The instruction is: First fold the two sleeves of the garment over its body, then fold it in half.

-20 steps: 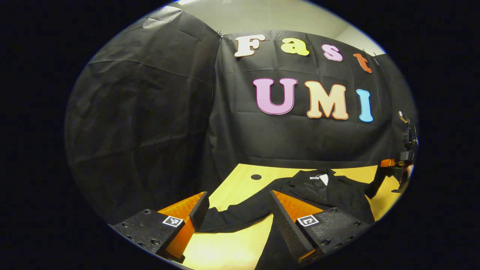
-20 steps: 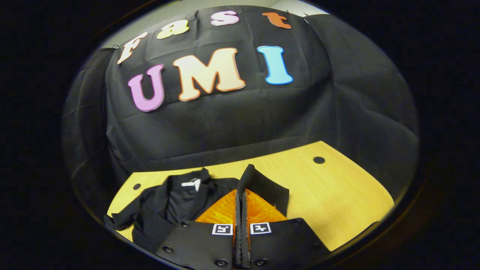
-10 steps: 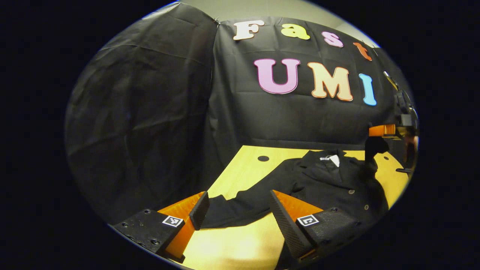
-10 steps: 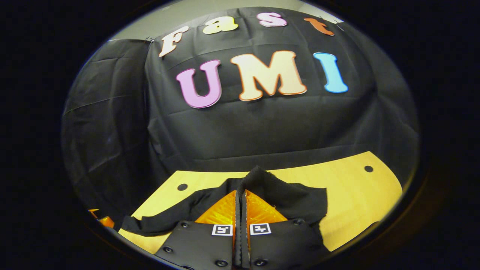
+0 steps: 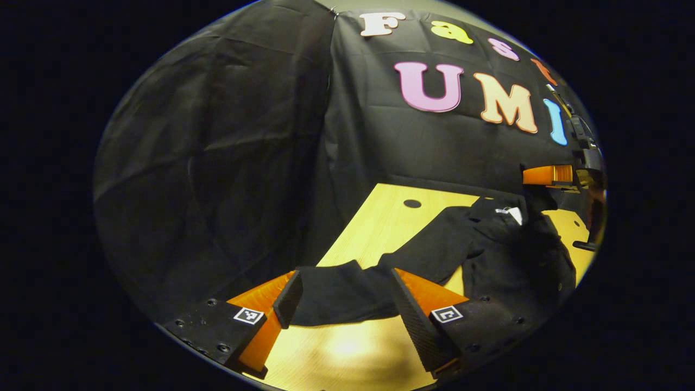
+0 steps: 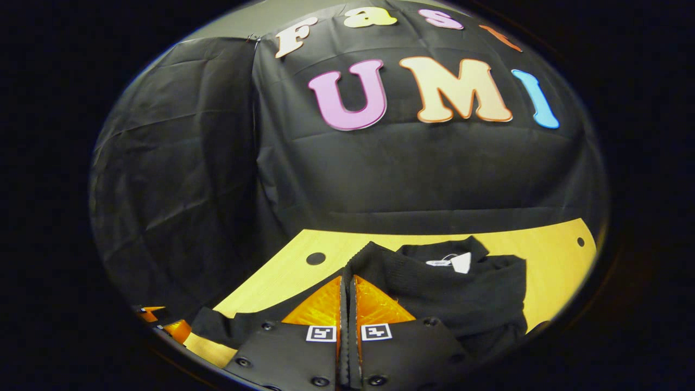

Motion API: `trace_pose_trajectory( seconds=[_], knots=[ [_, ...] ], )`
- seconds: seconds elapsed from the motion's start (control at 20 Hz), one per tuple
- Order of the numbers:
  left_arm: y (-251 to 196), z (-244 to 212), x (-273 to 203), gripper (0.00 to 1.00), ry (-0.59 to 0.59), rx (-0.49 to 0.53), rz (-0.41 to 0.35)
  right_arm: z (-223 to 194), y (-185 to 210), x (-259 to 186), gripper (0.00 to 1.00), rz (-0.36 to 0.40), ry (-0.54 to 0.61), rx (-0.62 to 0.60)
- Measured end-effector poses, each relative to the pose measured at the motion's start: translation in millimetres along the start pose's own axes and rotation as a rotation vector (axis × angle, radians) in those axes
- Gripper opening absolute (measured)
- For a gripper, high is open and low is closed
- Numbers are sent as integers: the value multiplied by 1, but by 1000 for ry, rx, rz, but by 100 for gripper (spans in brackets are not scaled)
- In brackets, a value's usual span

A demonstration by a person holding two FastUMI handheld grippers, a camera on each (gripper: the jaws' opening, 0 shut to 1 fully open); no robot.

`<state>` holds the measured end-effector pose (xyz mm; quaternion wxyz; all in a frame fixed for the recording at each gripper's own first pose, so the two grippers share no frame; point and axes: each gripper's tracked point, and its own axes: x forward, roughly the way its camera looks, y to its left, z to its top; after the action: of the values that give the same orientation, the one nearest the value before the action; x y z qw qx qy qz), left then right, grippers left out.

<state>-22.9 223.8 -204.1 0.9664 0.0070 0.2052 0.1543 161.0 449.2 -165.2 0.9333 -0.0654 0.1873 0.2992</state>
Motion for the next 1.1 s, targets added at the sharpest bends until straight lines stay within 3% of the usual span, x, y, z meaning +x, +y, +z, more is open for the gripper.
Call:
trace_pose_trajectory(
  seconds=[0.3,0.6,0.7,0.75,0.8,1.0,1.1],
  knots=[
    [15,-23,22,96,51,-9,34,-51,27,46,2,36,113,-23],
    [10,-40,24,96,102,-12,17,-85,33,84,2,28,176,-4],
    [4,-45,29,96,116,-11,14,-93,37,87,4,49,203,21],
    [1,-48,33,96,120,-14,12,-95,36,88,10,55,206,14],
    [0,-50,32,96,123,-19,10,-95,35,85,5,61,209,3],
    [0,-58,31,96,146,-37,14,-91,40,78,72,63,189,-64],
    [-1,-64,34,96,158,-47,14,-87,42,73,95,62,173,-86]
  ],
)
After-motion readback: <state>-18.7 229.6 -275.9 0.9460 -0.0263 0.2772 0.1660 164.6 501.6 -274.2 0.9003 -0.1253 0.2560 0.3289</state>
